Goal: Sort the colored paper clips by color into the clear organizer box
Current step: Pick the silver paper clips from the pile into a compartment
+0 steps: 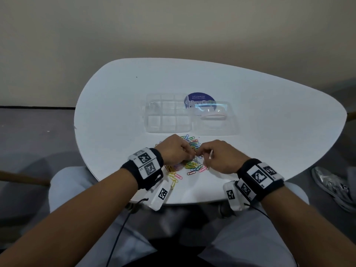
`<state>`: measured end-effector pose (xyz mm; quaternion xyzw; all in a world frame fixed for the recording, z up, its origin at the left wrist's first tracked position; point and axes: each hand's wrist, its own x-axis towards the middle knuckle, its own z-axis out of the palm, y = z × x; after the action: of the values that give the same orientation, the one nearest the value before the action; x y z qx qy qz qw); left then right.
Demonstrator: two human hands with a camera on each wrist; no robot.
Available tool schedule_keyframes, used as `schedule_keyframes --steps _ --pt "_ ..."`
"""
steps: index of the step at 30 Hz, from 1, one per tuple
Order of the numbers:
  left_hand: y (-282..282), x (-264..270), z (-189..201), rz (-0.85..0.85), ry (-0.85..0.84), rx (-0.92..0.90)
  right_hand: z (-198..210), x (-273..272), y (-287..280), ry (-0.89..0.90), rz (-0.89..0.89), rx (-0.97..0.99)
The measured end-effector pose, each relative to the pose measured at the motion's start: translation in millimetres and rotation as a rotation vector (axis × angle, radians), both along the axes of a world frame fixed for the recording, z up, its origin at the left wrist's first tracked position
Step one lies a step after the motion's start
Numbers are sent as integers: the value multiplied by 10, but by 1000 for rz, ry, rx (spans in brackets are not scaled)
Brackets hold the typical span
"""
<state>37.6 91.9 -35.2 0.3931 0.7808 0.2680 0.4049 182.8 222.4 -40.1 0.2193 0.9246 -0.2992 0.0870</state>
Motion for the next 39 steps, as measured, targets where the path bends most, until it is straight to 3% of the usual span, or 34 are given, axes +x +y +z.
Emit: schedule_keyframes --steps 3,7,10,13,14,17,21,25,30,35,39 --pt "-12 -25 -6 22 -6 11 7 37 89 68 -53 -40" --pt "-110 -170 27 361 -350 79 -56 29 205 189 -213 -69" --pt "-156 -278 33 530 -349 119 -113 -2 265 272 -344 -31" --pt "-130 -289 56 589 -432 127 -137 -45 245 257 -330 -34" --pt "-105 -281 64 577 -426 125 -138 -68 221 241 -304 -40" --pt "-1 -220 18 427 -199 111 -122 -158 137 202 -235 -59" --pt "154 -96 -36 229 -37 147 -90 -281 122 195 -266 -53" --pt "272 -102 -39 98 205 -1 -66 -359 135 50 -226 -24" --pt "146 -171 -58 5 226 -81 -32 -366 134 -6 -166 29" --pt "21 -267 -57 25 224 -75 -56 -356 152 -25 -143 50" --pt "-5 -323 -16 79 205 35 -58 -371 166 -4 -197 43"
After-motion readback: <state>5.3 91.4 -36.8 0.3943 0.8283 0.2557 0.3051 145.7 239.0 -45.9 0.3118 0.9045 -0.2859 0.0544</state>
